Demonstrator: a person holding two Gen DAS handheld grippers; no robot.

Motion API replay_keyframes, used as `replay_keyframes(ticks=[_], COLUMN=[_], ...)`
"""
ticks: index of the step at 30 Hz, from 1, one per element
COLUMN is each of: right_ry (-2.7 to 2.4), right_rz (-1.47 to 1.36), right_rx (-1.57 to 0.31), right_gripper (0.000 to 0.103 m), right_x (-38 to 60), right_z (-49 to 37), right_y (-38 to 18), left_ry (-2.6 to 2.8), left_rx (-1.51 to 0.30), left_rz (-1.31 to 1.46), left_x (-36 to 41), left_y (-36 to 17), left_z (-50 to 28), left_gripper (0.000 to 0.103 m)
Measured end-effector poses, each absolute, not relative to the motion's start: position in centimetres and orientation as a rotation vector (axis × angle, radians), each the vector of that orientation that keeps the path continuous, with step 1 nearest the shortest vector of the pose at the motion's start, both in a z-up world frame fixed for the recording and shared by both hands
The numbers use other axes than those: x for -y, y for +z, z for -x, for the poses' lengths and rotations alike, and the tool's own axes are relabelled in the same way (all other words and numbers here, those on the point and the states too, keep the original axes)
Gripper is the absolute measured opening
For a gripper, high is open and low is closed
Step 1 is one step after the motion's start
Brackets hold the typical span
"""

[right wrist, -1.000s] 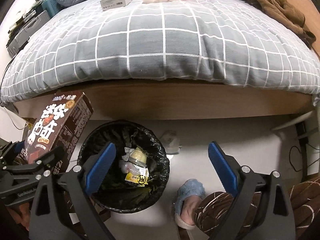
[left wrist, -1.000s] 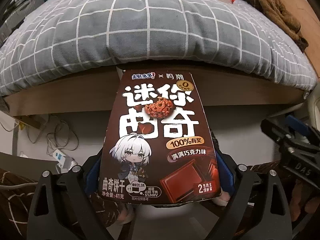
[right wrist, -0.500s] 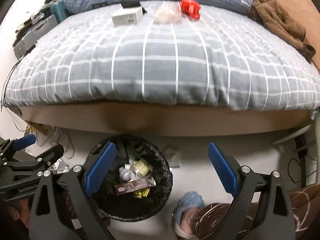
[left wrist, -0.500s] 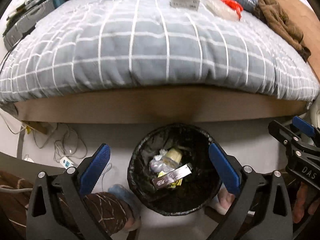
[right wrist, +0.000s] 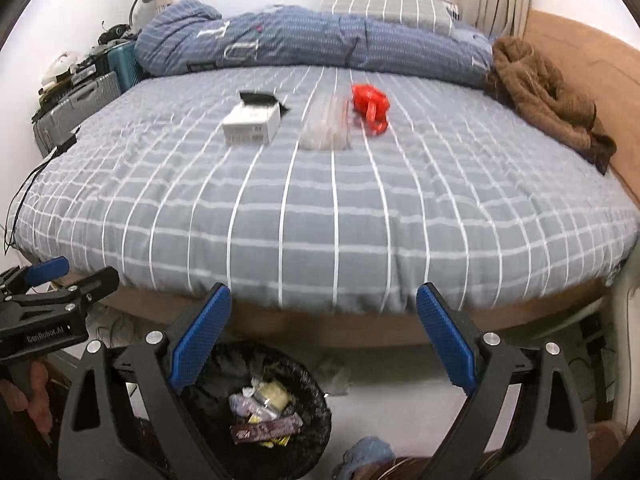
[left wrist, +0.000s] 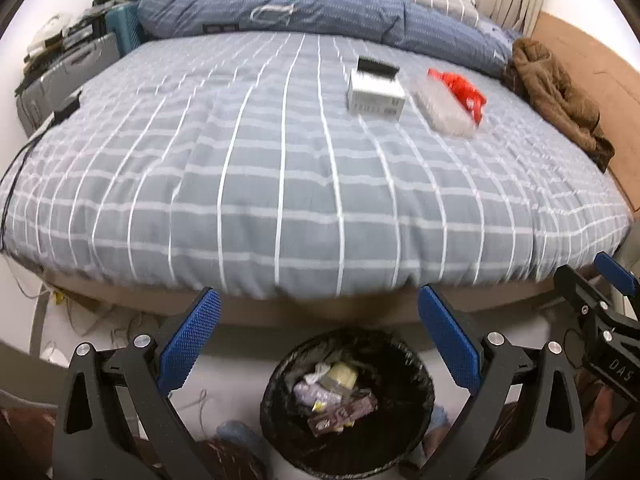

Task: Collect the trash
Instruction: 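Raise both tools back toward the bed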

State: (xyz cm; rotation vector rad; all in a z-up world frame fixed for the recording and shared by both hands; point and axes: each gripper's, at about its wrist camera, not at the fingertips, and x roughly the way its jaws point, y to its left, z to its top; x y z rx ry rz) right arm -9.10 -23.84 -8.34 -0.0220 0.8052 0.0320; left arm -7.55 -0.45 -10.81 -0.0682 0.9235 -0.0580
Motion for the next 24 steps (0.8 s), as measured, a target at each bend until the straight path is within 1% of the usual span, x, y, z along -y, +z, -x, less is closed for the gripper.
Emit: replay_keyframes(ticks=[11, 24], right_ry=[0.007, -0.029], right_rz=[0.004, -0.018], right_rx=[-0.747, -0.757], right_gripper=[0.09, 0.09], right_x=[25.7, 28.2], right_z=[4.1, -4.8], right_y=[-5.6, -5.3], left_ry=[-0.078, -0.1], left_rx=[-0.858, -0.871], left_rz=[0.065, 0.071], left_x=[2.3, 4.6], left_y=[-8.2, -8.9], left_z=[2.0, -4.2], left_gripper=[0.097, 0.097])
